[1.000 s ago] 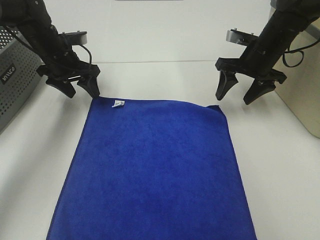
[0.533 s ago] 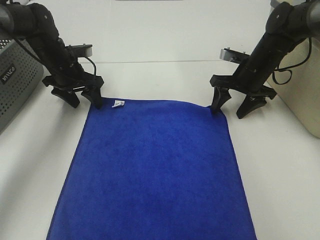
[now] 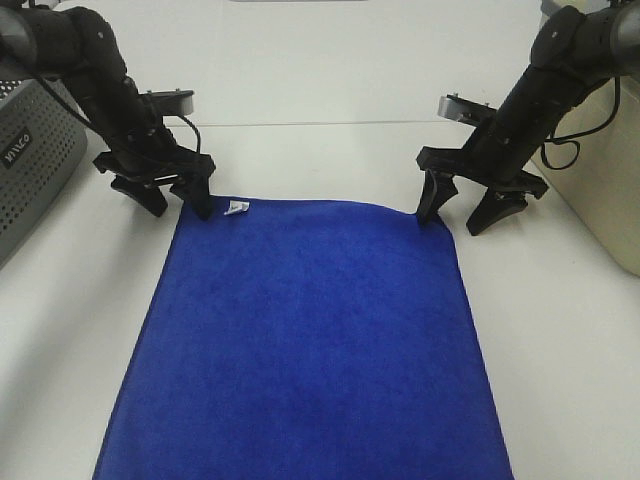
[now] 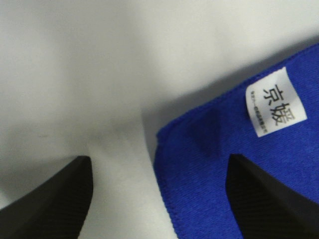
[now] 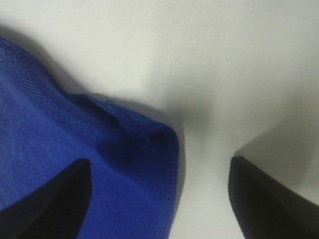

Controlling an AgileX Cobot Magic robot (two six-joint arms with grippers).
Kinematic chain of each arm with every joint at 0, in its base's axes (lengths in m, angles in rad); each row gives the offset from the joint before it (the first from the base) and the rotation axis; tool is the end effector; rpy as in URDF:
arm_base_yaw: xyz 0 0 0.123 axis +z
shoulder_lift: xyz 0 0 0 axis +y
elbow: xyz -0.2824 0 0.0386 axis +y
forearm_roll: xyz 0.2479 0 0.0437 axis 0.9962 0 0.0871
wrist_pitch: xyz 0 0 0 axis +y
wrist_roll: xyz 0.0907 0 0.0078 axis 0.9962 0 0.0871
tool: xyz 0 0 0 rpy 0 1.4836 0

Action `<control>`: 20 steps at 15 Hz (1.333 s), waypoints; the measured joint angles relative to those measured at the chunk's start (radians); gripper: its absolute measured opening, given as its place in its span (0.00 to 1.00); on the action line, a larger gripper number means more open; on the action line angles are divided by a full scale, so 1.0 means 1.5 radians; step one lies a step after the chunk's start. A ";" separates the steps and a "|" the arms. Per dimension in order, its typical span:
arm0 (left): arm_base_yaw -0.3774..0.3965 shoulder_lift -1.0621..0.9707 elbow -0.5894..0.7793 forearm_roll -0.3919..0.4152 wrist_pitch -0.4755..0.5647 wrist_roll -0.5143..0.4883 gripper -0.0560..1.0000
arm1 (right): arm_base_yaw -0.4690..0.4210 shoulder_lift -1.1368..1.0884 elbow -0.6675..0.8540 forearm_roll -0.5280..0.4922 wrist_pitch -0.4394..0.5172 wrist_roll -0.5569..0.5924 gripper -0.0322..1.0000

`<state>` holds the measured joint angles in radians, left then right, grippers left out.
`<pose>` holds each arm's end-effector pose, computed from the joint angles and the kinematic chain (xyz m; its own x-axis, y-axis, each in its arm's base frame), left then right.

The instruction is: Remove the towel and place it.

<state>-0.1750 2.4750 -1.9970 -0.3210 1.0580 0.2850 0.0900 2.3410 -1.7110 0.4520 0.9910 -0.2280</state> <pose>0.4866 -0.1115 0.1054 -0.9416 0.2866 -0.1766 0.3247 0.9116 -0.2523 0.4527 0.0743 0.1037 -0.9954 -0.0600 -0.0747 -0.0833 0.9266 0.3666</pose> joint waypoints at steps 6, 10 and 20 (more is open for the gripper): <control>-0.065 0.002 0.000 -0.017 -0.041 0.000 0.68 | 0.033 0.014 -0.004 0.063 -0.012 -0.036 0.69; -0.067 0.007 0.000 0.000 -0.049 0.005 0.39 | 0.039 0.020 -0.004 0.033 -0.031 -0.039 0.32; -0.067 0.007 0.000 0.025 -0.051 0.038 0.07 | 0.039 0.018 -0.003 0.023 -0.064 -0.045 0.05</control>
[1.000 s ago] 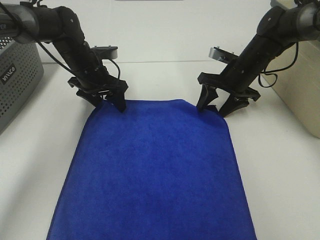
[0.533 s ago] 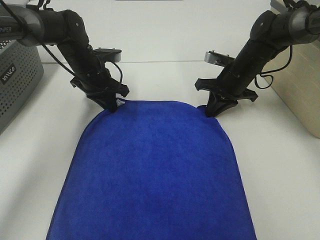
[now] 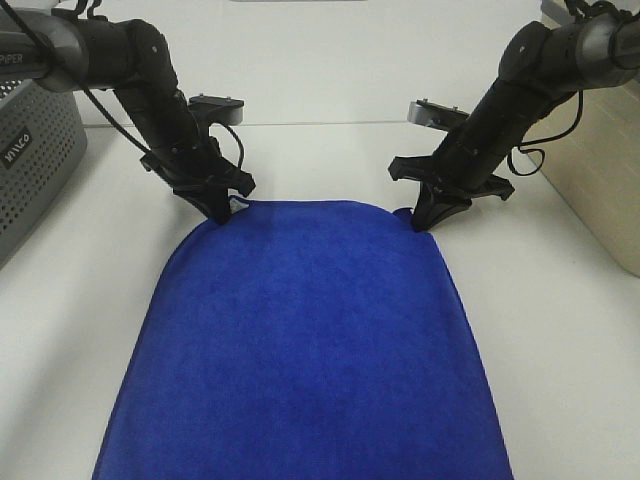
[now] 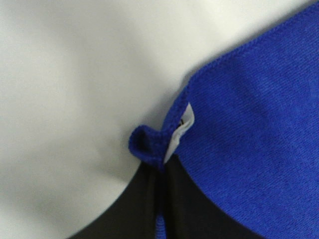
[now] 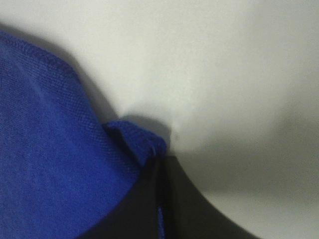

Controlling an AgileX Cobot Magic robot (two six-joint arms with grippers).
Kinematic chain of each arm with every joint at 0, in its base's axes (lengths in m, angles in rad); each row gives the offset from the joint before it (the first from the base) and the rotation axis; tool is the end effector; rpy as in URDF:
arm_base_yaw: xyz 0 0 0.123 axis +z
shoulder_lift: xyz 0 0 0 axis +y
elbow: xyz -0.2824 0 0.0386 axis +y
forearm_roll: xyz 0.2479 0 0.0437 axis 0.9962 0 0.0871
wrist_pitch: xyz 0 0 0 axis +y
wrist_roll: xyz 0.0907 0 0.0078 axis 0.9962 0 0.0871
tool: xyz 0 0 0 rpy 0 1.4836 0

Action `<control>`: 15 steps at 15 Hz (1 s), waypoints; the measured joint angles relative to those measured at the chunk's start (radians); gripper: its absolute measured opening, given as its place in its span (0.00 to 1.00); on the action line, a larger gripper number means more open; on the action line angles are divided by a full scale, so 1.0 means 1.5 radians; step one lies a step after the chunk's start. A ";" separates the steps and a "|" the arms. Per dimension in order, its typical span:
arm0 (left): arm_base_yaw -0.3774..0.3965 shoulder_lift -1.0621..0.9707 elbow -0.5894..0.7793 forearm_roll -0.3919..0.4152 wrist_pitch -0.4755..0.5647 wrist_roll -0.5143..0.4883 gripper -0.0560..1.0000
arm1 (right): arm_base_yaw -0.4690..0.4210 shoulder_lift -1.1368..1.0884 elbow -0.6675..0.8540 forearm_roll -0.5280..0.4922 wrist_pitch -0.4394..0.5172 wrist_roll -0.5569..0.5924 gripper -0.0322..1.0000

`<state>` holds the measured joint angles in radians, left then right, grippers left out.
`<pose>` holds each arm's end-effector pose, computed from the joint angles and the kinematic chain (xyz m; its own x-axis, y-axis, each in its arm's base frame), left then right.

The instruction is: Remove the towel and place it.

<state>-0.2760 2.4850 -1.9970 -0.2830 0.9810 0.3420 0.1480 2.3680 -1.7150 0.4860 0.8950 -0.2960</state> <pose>0.4800 -0.1579 0.1005 -0.8697 0.4290 -0.2440 0.4761 0.8595 -0.1860 0.4567 0.1017 0.0932 -0.9790 -0.1242 -0.1615 -0.1760 0.9150 0.3630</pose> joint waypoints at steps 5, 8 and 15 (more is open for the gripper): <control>0.000 -0.015 0.000 0.016 -0.038 0.001 0.07 | 0.000 -0.040 0.004 -0.017 -0.064 -0.002 0.05; 0.000 -0.015 -0.025 0.031 -0.047 0.002 0.07 | 0.000 -0.049 0.004 -0.017 -0.097 -0.006 0.05; 0.000 -0.015 -0.117 0.069 -0.107 0.002 0.07 | 0.000 -0.065 -0.012 -0.033 -0.205 -0.007 0.05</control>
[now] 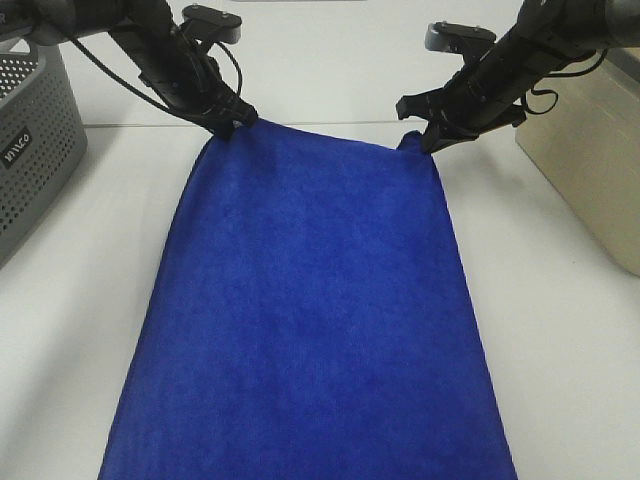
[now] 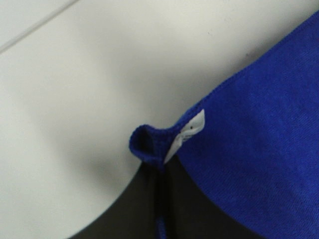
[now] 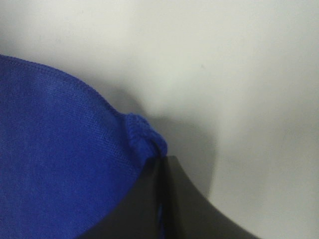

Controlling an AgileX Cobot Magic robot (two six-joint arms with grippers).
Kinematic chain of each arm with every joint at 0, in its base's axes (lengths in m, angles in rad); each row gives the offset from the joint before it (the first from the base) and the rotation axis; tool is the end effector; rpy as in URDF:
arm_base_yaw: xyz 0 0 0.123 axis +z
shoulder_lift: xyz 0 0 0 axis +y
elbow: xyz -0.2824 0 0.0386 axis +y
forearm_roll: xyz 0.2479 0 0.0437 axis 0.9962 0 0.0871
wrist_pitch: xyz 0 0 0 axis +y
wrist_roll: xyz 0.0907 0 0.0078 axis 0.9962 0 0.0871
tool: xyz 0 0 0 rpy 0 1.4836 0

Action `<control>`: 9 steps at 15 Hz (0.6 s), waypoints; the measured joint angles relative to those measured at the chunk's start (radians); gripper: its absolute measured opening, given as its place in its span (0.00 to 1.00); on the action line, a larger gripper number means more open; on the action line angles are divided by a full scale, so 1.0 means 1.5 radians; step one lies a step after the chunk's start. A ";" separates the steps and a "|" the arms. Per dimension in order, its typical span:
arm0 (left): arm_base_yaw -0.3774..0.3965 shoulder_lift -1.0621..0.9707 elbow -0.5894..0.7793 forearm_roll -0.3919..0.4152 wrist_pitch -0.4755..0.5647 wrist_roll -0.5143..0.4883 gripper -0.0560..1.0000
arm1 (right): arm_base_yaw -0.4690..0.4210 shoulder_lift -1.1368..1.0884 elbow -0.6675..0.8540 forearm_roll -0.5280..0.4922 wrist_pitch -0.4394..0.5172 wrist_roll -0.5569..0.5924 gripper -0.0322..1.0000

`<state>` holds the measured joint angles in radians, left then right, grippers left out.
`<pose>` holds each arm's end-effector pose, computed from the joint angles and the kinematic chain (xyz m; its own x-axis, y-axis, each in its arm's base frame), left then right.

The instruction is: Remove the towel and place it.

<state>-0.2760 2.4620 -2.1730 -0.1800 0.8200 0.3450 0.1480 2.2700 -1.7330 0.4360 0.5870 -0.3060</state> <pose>0.5179 -0.1591 0.1650 -0.7227 0.4311 -0.5402 0.5079 0.8614 0.0078 0.4864 0.0941 0.1509 -0.8438 -0.0629 -0.5330 -0.2163 0.9487 0.2304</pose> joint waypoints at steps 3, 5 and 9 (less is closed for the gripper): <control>0.000 0.000 0.000 0.026 -0.099 0.000 0.07 | 0.000 -0.002 -0.030 -0.002 -0.075 -0.005 0.05; 0.000 0.000 0.000 0.039 -0.160 0.000 0.07 | 0.000 -0.002 -0.030 -0.003 -0.121 -0.007 0.05; 0.000 0.014 0.000 0.052 -0.265 0.001 0.07 | 0.000 0.005 -0.032 -0.003 -0.197 -0.024 0.05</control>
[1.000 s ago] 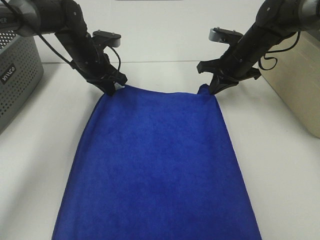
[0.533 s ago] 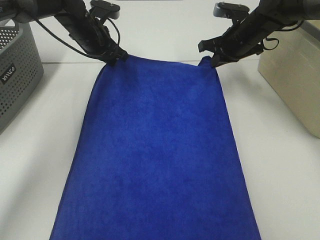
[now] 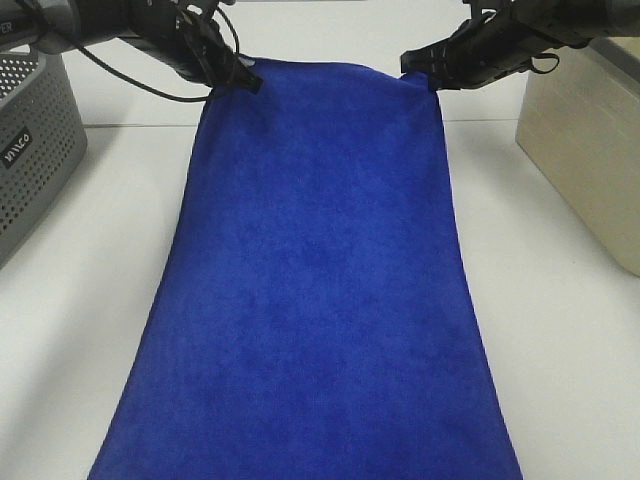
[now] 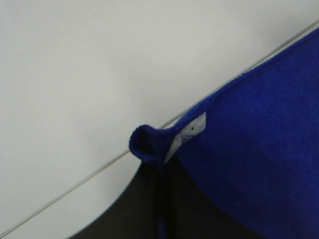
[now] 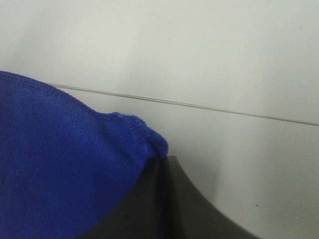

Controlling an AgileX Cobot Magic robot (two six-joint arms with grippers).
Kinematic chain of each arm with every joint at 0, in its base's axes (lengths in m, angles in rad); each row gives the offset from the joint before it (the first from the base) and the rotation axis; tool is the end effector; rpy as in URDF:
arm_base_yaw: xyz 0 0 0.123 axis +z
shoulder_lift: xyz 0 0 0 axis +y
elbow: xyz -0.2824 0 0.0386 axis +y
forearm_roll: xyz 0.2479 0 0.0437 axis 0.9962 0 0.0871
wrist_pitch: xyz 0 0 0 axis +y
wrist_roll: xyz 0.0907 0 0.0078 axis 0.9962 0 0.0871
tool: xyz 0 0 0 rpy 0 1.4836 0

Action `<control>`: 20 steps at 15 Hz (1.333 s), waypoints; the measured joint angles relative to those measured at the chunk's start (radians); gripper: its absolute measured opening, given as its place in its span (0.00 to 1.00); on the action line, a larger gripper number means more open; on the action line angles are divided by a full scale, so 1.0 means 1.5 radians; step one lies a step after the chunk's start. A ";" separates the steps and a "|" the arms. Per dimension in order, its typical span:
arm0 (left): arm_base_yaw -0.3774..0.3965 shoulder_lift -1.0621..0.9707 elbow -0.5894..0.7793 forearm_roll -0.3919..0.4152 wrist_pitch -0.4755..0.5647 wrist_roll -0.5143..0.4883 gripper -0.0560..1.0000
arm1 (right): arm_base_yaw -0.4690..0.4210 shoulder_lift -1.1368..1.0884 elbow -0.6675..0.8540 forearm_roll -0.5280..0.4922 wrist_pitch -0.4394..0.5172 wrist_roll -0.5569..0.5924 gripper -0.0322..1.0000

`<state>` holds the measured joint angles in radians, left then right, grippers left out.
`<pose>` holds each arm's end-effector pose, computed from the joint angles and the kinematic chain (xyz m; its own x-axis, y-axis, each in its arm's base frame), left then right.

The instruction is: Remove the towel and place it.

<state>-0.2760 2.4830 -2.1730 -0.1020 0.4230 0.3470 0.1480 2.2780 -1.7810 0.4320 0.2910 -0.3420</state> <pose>0.5465 -0.1587 0.1766 -0.4826 0.3975 -0.7804 0.4398 0.8806 0.1766 0.5147 0.0878 0.1762 -0.6343 -0.0205 -0.7728 -0.1928 0.9722 0.1325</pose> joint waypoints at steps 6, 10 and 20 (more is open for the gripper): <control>0.000 0.032 0.000 0.033 -0.082 0.001 0.07 | 0.000 0.088 -0.093 0.000 -0.010 -0.004 0.05; 0.000 0.067 0.000 0.049 -0.139 0.001 0.07 | 0.000 0.129 -0.127 0.000 -0.016 -0.012 0.05; 0.000 0.112 0.000 0.074 -0.191 0.001 0.07 | 0.000 0.173 -0.135 0.005 -0.085 -0.029 0.05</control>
<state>-0.2760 2.6510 -2.1730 0.0090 0.1370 0.3480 0.1480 2.5370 -1.9830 0.4400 0.1630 -0.3850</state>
